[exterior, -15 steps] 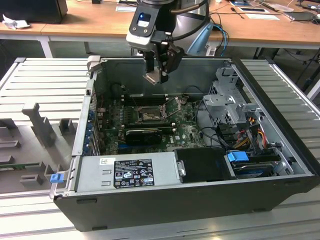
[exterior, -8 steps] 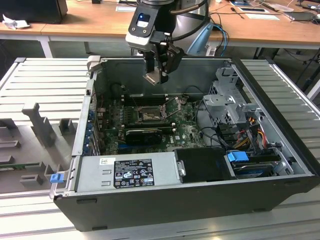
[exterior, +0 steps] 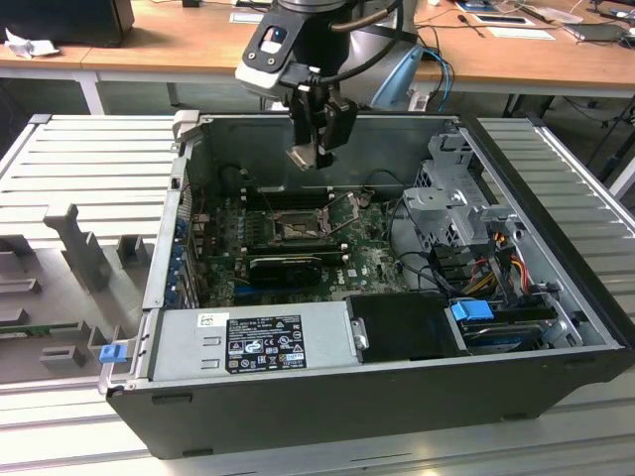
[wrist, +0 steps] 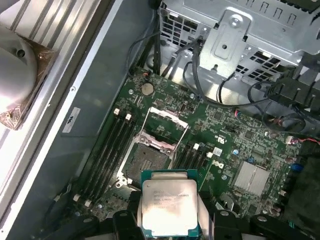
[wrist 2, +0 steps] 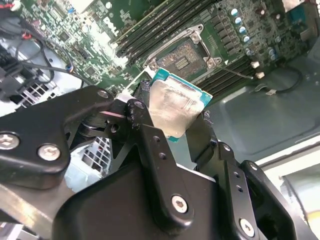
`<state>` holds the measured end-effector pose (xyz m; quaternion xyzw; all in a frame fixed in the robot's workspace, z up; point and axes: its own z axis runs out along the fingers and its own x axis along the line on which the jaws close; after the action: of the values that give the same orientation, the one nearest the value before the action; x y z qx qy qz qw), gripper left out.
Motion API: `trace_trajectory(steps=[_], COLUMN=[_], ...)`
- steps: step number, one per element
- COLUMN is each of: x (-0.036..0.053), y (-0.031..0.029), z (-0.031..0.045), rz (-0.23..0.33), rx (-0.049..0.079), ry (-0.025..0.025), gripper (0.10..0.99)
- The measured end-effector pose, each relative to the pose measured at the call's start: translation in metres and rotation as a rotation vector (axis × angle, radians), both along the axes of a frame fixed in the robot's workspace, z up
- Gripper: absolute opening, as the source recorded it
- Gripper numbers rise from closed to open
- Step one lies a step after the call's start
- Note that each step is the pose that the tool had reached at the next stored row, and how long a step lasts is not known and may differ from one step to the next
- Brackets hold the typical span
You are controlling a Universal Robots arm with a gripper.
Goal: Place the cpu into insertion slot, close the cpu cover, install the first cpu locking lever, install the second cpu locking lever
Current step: 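Place the cpu into insertion slot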
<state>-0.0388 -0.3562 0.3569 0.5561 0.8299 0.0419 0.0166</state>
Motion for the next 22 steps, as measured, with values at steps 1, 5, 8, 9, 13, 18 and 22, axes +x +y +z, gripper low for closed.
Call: trace_trajectory(steps=[1, 5, 8, 9, 13, 18, 22], x=[0.0, 0.0, -0.0001, -0.0001, -0.0005, -0.0007, -0.0007], y=[0.0, 0.0, 0.0001, 0.0001, 0.0001, 0.0, 0.0], z=[-0.0004, -0.0045, -0.0103, -0.0139, -0.0249, -0.038, -0.0446], rz=[-0.027, -0.099, -0.132, -0.148, -0.165, -0.284, -0.284], rx=[0.0, 0.0, -0.001, -0.001, -0.003, -0.003, -0.004], ry=[0.0, 0.0001, 0.0, -0.0001, -0.0001, 0.0004, 0.0039], gripper=[0.529, 0.529, 0.529, 0.529, 0.529, 0.529, 0.529])
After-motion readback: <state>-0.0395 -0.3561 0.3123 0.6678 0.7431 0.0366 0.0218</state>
